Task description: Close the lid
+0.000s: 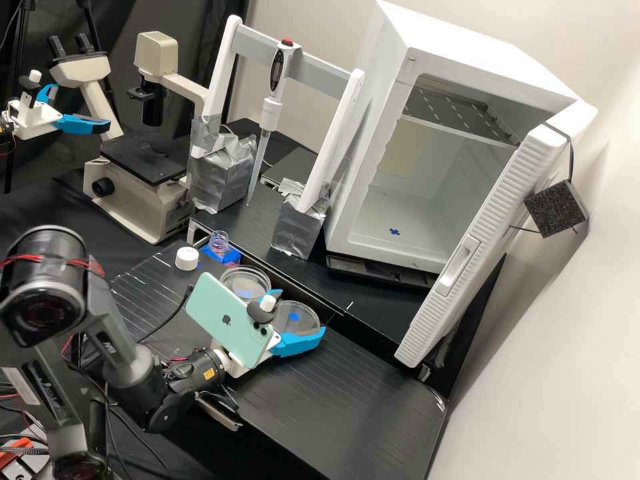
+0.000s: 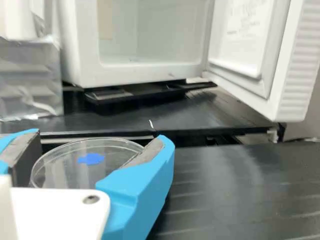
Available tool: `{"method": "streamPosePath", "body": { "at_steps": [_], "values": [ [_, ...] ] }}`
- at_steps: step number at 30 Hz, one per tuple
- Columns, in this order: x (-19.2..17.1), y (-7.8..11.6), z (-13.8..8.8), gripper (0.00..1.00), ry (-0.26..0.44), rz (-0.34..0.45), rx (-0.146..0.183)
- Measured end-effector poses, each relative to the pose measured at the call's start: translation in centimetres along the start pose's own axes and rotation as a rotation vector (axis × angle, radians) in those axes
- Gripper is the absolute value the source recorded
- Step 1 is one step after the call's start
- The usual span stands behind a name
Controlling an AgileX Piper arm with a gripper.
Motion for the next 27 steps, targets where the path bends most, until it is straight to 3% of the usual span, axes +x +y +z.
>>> {"method": "streamPosePath", "body": {
  "at_steps": [3,15,19,23,27],
  "values": [
    [-0.6,0.5,-0.8,0.00,0.038,0.009,0.009],
    [-1.5,0.7,-2.6,0.00,0.133,-0.002,-0.017],
    [-1.2,-0.4,-3.8,0.00,0.215,-0.075,-0.014],
    [-0.9,-1.8,-4.9,0.00,0.300,-0.157,-0.049],
    [-0.2,-3.0,-5.3,0.00,0.325,-0.188,-0.065]
  ]
}}
